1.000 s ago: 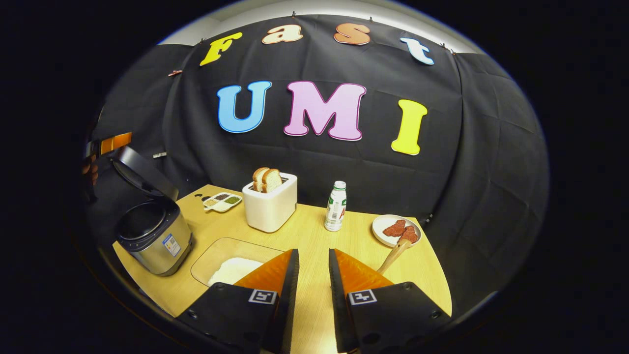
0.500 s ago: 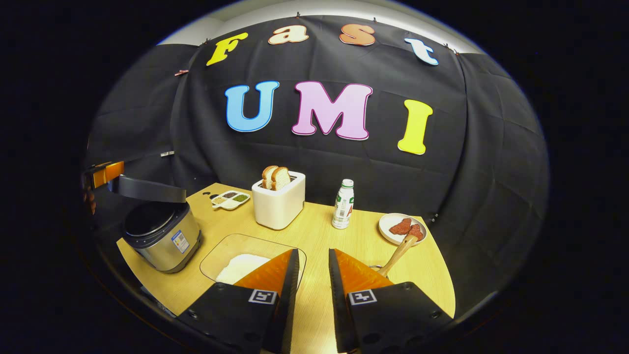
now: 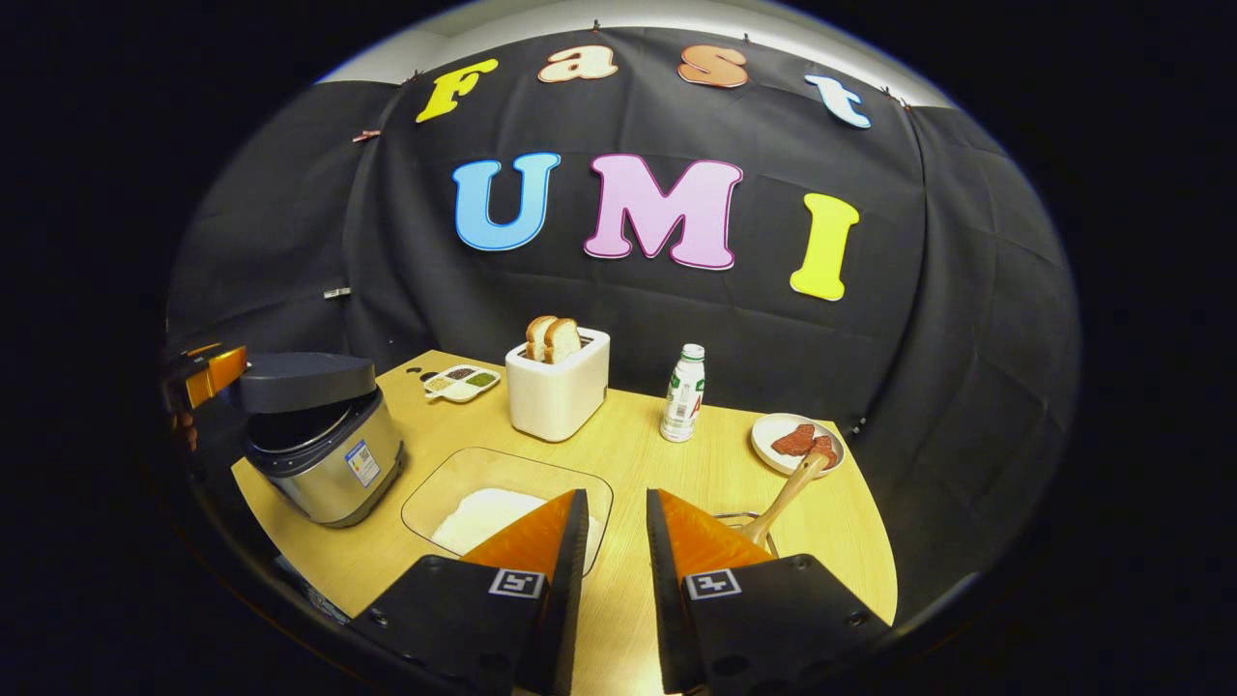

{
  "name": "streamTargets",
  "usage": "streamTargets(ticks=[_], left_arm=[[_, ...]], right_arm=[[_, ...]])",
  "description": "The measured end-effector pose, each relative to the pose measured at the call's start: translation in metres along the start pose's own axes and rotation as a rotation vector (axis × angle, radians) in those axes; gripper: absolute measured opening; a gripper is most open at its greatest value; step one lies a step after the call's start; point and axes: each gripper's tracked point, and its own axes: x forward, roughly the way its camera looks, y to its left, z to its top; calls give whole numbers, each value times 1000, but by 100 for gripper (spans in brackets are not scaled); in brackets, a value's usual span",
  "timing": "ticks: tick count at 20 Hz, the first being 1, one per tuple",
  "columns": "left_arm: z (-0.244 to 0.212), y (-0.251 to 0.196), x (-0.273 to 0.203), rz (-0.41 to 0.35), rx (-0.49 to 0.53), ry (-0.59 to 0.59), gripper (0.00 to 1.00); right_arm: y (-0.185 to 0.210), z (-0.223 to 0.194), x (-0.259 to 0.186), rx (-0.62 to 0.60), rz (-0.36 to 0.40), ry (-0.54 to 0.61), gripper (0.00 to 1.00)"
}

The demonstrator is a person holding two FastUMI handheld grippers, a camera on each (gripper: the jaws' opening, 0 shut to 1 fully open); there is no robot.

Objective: Close the left gripper, press the button to open the rice cooker; take a wooden spoon from the chopstick holder with the right hand, scoop a spoonful of rice and pour it into the rice cooker, then put the wooden spoon back into the chopstick holder.

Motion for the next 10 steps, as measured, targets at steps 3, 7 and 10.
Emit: streamTargets(ticks=[3, 7, 10], left_arm=[[-15, 0, 0, 2, -4, 14, 94], [-29, -1, 0, 1, -9, 28, 95], [-34, -2, 0, 0, -13, 25, 95]], right_arm=[[2, -3, 0, 0, 1, 9, 41], [6, -6, 1, -6, 8, 16, 38], [7, -7, 1, -6, 12, 18, 38]])
